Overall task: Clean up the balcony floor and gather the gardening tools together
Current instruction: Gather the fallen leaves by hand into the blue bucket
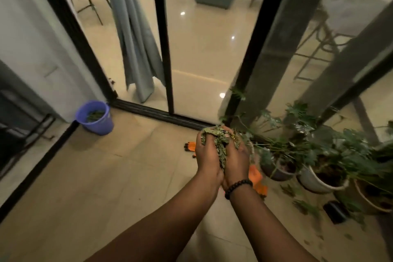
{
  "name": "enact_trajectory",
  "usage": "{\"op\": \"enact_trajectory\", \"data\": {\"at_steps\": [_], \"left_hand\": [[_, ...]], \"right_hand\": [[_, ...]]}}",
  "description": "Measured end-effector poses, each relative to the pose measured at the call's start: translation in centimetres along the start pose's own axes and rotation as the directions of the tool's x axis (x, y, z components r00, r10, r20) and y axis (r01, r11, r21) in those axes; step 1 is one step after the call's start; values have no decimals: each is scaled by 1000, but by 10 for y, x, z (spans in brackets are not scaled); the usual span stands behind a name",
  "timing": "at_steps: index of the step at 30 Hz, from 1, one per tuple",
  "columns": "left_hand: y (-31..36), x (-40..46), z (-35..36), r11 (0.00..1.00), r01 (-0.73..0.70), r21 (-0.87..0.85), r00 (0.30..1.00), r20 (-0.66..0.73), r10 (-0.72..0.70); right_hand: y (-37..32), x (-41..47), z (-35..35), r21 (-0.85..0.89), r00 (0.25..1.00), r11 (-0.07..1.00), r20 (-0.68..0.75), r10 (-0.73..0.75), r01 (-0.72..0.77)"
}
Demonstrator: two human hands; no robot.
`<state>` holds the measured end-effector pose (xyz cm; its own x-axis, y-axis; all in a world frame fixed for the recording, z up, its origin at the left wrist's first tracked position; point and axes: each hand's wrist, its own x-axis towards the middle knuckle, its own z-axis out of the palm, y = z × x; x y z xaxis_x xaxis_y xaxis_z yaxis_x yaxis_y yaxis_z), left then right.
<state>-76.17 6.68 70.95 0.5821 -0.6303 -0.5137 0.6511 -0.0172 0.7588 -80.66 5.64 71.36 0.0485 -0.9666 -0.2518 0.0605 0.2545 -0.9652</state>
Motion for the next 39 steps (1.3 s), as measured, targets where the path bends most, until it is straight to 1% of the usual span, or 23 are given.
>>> {"op": "enact_trajectory", "data": {"at_steps": [5,8,11,14,17,20,22,23,24,26,28,29,30,33,34,39], "left_hand": [[56,55,-72,997,-52,-54,992,-120,45],[85,85,-105,990,-97,-107,978,-193,75],[108,116,-132,980,-135,-147,967,-236,98],[126,148,-151,966,-152,-209,961,-261,95],[145,186,-165,948,-169,-269,957,-274,92],[167,221,-174,925,-175,-337,957,-277,80],[185,241,-176,916,-158,-368,965,-254,64],[192,250,-177,925,-152,-350,964,-258,61],[198,260,-179,943,-154,-296,957,-281,69],[213,282,-181,980,-152,-127,927,-363,97],[228,299,-185,982,-157,-103,911,-398,104],[237,304,-187,983,-159,-94,910,-400,109],[246,311,-190,980,-160,-121,917,-384,103],[266,333,-200,934,-161,-318,957,-283,68],[268,340,-205,927,-148,-345,963,-265,55],[287,360,-234,929,-75,-363,976,-220,-7]], "right_hand": [[9,-14,102,5,984,1000,181,7,-8],[17,-14,156,-31,965,998,257,59,-53],[25,-9,202,-44,944,996,318,85,-75],[33,3,241,-71,928,995,361,92,-70],[37,20,280,-54,917,995,386,103,-90],[35,39,319,-51,903,993,415,115,-103],[35,53,342,-53,896,990,421,139,-128],[36,60,353,-55,894,989,423,146,-136],[38,67,362,-57,893,989,425,149,-137],[40,83,387,-58,886,985,432,169,-160],[40,94,410,-57,875,978,438,207,-202],[39,96,419,-44,871,976,442,212,-214],[38,98,429,-40,870,976,446,210,-215],[39,105,456,-60,884,981,425,194,-187],[40,106,463,-70,891,980,408,198,-186],[58,102,501,-40,913,979,356,201,-200]]}}
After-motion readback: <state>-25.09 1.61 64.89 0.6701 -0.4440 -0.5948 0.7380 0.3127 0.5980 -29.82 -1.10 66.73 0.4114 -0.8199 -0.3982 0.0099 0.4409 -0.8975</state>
